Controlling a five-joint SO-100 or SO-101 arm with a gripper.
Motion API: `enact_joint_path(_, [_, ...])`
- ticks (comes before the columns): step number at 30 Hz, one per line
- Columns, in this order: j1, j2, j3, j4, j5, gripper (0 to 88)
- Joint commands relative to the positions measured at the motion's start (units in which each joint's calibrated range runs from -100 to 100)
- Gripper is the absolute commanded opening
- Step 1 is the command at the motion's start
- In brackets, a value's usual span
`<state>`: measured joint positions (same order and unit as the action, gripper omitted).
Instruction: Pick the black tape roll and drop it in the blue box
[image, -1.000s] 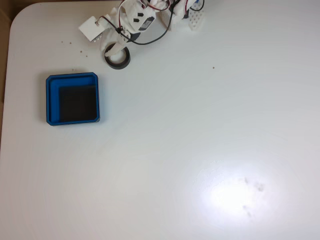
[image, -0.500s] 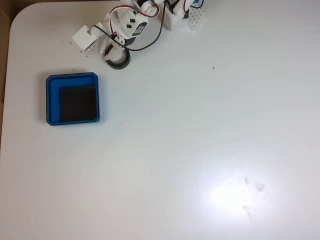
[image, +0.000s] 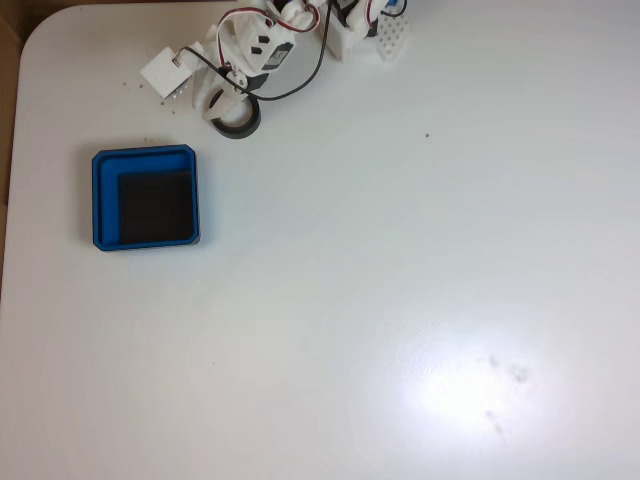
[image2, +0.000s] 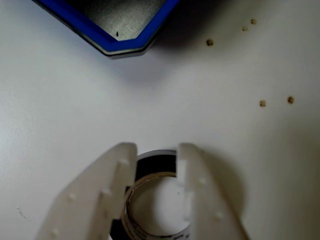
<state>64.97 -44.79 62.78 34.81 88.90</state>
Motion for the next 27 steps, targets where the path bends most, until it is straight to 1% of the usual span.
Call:
enact_joint_path(1, [-0.1, -0.1, -5.6, -0.6, -0.2, 2.0])
enact_joint_path(9, [-0.1, 0.6, -11.7, -0.6, -0.2, 2.0])
enact_joint_path(15, [-0.2, 5.3, -11.9, -0.6, -0.2, 2.0])
enact_joint_path(20, [-0.2, 8.3, -15.9, -0.2, -0.2, 2.0])
enact_joint_path(23, [-0.2, 9.4, -18.5, 3.3, -0.2, 2.0])
enact_joint_path(27, [-0.3, 10.2, -24.8, 14.5, -0.2, 2.0])
